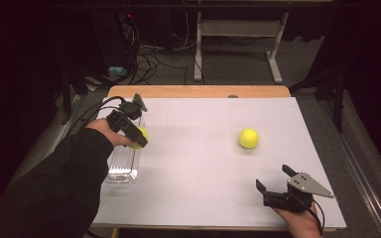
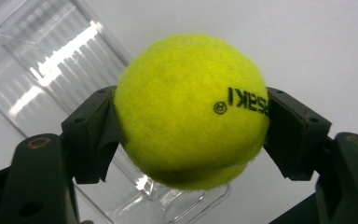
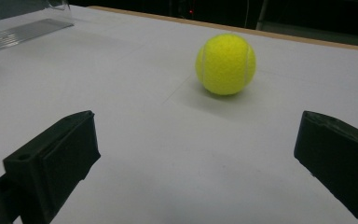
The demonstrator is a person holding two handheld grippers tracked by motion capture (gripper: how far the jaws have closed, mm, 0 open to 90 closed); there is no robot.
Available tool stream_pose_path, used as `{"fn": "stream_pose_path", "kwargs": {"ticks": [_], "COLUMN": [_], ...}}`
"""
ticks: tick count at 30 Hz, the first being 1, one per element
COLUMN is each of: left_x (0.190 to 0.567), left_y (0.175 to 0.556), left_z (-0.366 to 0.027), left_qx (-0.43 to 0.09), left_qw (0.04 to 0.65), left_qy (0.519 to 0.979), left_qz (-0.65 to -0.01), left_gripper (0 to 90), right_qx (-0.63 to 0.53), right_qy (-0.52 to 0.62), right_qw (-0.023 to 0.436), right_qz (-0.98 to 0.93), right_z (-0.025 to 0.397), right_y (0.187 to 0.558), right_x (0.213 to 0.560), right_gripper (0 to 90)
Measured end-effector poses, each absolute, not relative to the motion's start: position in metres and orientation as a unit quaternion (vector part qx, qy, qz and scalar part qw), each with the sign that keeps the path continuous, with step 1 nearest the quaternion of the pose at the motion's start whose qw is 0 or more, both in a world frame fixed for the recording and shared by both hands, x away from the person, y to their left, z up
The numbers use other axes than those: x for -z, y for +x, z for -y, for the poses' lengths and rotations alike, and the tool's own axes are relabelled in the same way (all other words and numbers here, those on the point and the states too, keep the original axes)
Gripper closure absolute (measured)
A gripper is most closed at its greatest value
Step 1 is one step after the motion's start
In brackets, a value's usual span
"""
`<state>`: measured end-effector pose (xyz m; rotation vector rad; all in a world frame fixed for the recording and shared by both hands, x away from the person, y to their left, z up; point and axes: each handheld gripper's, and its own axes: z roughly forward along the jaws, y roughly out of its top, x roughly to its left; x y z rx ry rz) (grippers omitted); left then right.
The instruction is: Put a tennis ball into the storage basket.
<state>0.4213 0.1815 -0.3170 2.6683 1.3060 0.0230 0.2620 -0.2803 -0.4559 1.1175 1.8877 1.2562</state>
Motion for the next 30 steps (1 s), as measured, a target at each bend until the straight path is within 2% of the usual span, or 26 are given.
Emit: {"fn": "stream_pose_path", "kwargs": {"ticks": [18,30], "left_x": [0.32,0.318], "left_y": [0.44,0.452], "left_z": [-0.225,-0.232], "left_qx": [-0.013,-0.034], "left_qw": [0.073,0.055], "left_qy": [0.867,0.854], "left_qz": [-0.493,-0.517], "left_gripper": [26.7,26.6], "right_qx": [-0.472,-0.471], "right_qy": [0.421,0.422], "right_qw": [0.302,0.302], "right_qz": [-0.713,-0.714], "right_z": [0.281,0.281], "right_y": [0.262,0.262], "right_x": [0.457,0.457], "right_gripper": [0.0,0.0]}}
